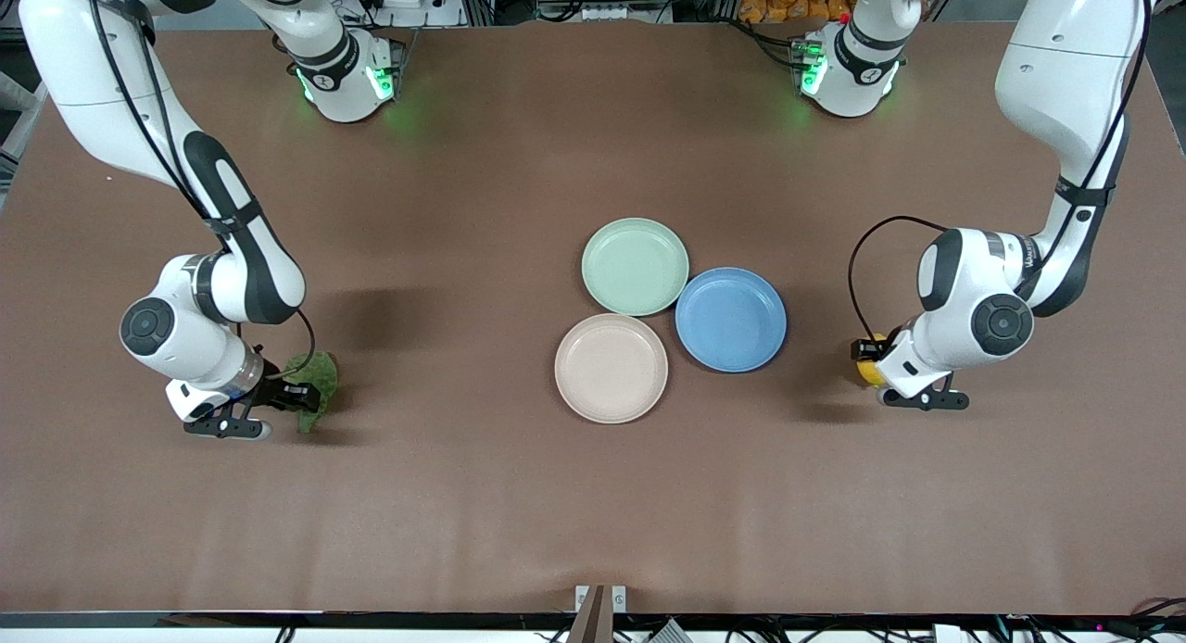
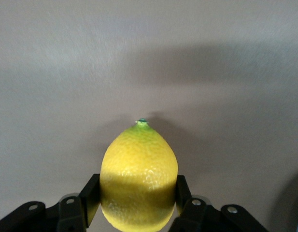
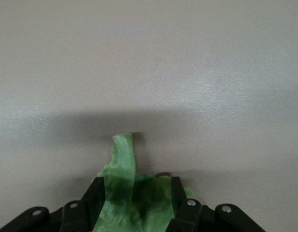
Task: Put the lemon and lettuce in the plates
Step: 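Lower and close the left gripper on the lemon while the right grasps lettuce, then carry the lemon to the white plate while the right gripper carries lettuce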
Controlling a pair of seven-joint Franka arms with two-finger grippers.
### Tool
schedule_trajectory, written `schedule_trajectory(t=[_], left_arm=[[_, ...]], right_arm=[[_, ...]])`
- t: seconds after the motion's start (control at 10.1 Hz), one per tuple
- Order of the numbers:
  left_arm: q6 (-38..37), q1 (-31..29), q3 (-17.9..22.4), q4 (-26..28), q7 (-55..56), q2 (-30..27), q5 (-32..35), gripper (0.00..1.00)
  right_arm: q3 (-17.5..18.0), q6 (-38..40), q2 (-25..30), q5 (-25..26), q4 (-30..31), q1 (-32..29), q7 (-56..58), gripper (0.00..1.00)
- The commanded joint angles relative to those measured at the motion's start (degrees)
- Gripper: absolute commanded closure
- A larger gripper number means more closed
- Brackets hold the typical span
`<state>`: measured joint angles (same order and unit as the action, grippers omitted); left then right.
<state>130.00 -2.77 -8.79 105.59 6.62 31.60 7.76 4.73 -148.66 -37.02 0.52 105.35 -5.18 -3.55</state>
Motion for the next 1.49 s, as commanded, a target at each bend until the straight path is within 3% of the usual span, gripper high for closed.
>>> schedule_trajectory(t=[0.0, 0.1, 0.2, 0.4, 0.5, 0.69, 1.09, 1.19, 1.39], left_arm=[[-5.16, 0.39, 0.01, -4.84, 1.29, -0.92, 0.77, 1.00], [-8.24, 0.66, 0.00, -7.56, 1.38, -0.93, 0.94, 1.00], [-9.05, 0.75, -0.43, -8.64, 1.38, -0.93, 0.94, 1.00], [-9.06, 2.67, -0.61, -9.87, 5.05, -0.75, 0.76, 1.00], [-9.06, 3.72, -0.61, -10.75, 5.94, -0.32, 0.51, 1.00], [-9.06, 6.62, -0.61, -11.63, 11.19, 0.04, 0.33, 1.00], [-9.24, 13.91, -0.61, -15.14, 24.37, 0.48, 0.24, 1.00], [-9.76, 15.76, -0.61, -15.93, 27.89, 0.57, 0.07, 1.00], [-9.85, 19.10, -0.61, -18.39, 34.83, 1.88, -1.25, 1.00]], right_arm=[[-0.07, -1.63, -0.07, 0.10, 1.00, 0.08, 0.65, 0.80], [-0.07, -1.72, -0.07, 0.10, 1.00, 0.08, 0.65, 0.96], [-0.07, -1.72, -0.07, 0.10, 1.09, 0.17, 0.56, 1.00], [-0.07, -0.58, 1.41, 0.10, 1.09, 0.43, 0.04, 1.00], [0.01, 3.52, 4.56, 0.10, 1.18, 0.60, -0.14, 1.00], [0.28, 19.12, 12.46, 0.01, -1.35, 1.48, -0.41, 1.00], [3.96, 48.75, 20.66, -0.87, -12.67, 3.68, -8.02, 1.00], [5.97, 54.91, 21.45, -2.78, -15.93, 3.77, -11.27, 1.00], [6.95, 58.66, 24.35, -10.33, -16.58, 6.65, -18.47, 1.00]])
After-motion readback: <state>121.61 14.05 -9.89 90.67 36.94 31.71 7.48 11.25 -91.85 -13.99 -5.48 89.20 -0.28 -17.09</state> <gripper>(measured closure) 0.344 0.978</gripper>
